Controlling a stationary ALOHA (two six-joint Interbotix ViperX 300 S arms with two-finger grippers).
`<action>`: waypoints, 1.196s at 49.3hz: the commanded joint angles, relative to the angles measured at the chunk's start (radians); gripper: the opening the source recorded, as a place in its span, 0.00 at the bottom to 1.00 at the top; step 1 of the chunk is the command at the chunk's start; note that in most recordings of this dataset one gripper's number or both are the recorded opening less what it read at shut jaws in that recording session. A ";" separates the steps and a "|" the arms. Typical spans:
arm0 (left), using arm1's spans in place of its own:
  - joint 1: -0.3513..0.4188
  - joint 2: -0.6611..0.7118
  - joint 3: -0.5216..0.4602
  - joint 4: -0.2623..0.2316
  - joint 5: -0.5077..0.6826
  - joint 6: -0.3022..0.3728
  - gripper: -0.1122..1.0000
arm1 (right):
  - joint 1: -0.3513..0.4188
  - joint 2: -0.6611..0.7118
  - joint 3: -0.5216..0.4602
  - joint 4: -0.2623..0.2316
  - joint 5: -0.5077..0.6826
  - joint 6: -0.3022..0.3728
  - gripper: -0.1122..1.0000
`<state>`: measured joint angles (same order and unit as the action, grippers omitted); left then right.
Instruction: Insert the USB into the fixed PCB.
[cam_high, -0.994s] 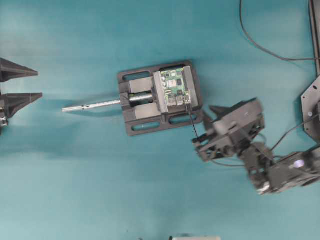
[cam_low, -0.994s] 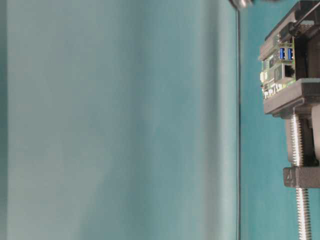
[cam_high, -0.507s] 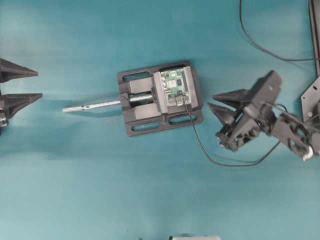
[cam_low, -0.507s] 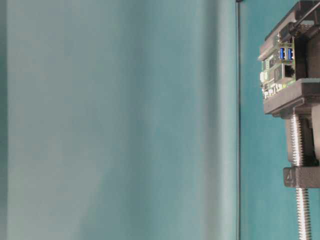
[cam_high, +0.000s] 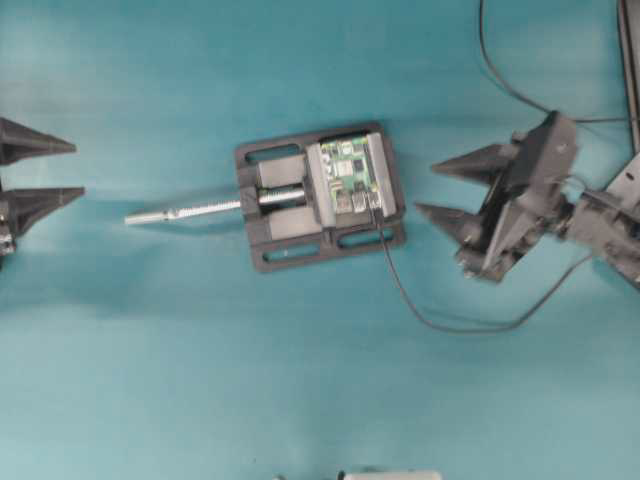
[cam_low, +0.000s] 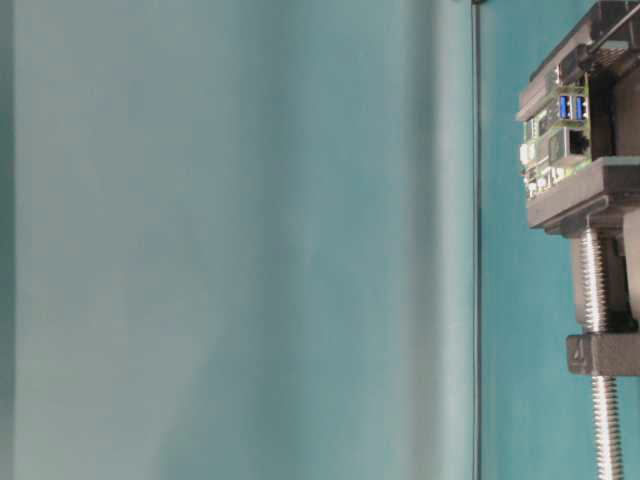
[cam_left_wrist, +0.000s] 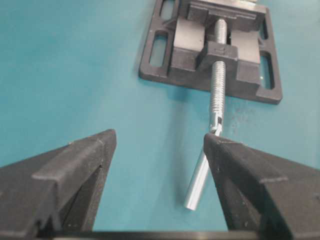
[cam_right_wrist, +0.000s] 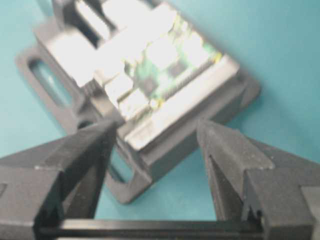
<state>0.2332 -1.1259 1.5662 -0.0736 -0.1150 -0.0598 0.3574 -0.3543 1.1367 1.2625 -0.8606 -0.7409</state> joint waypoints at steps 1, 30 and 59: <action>-0.002 0.006 -0.011 0.005 -0.003 -0.005 0.87 | -0.011 -0.069 0.026 -0.043 0.003 0.003 0.72; -0.002 0.006 -0.011 0.005 -0.003 -0.005 0.87 | -0.210 -0.410 0.169 -0.213 0.316 0.003 0.72; -0.002 0.006 -0.011 0.005 -0.003 -0.005 0.87 | -0.238 -0.588 0.284 -0.235 0.393 0.089 0.73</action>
<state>0.2316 -1.1259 1.5677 -0.0736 -0.1135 -0.0598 0.1212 -0.9449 1.4251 1.0354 -0.4679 -0.6550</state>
